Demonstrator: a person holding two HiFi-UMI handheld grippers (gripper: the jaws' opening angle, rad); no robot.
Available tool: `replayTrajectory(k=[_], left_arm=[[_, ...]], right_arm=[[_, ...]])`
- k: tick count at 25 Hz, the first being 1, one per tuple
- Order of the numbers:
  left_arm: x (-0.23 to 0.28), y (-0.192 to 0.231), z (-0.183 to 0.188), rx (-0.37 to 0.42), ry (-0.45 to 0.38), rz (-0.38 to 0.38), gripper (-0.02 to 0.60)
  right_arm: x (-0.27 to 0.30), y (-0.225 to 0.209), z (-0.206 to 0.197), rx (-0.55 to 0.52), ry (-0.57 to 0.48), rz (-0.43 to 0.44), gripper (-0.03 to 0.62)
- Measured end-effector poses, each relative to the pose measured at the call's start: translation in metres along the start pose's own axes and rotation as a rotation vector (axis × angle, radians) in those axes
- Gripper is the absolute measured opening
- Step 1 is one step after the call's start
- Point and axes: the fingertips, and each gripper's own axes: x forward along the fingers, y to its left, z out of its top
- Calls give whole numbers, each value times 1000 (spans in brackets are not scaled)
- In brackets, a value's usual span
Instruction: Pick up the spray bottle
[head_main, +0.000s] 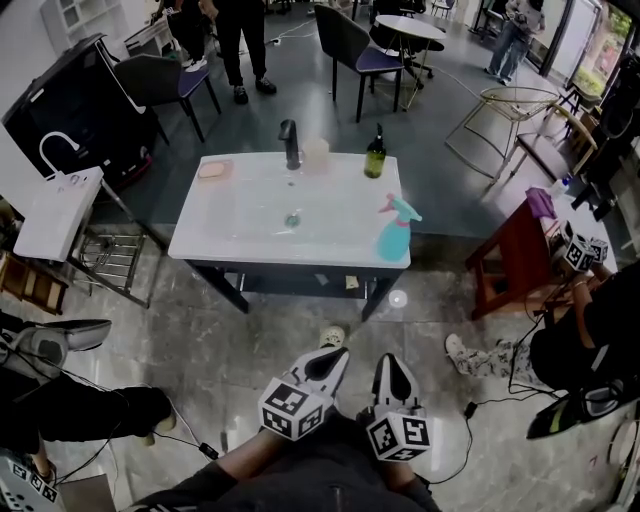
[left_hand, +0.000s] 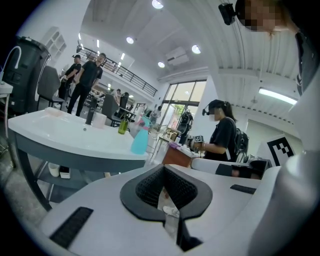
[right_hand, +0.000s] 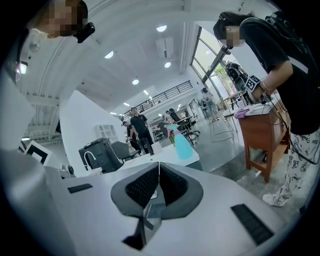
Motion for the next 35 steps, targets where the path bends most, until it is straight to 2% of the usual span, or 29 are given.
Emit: replayTrajectory(k=[14,26,35], left_arm=[[45,22,22,10,12,-27,6],[88,58,53,-5,5,-17,6],[125,96,85,-17,6,-9,6]], right_arm=[[46,-23,19,9,-16,-29,9],[110,-35,38,0,0,-18,9],[158,-49,56,-9,11,-41,9]])
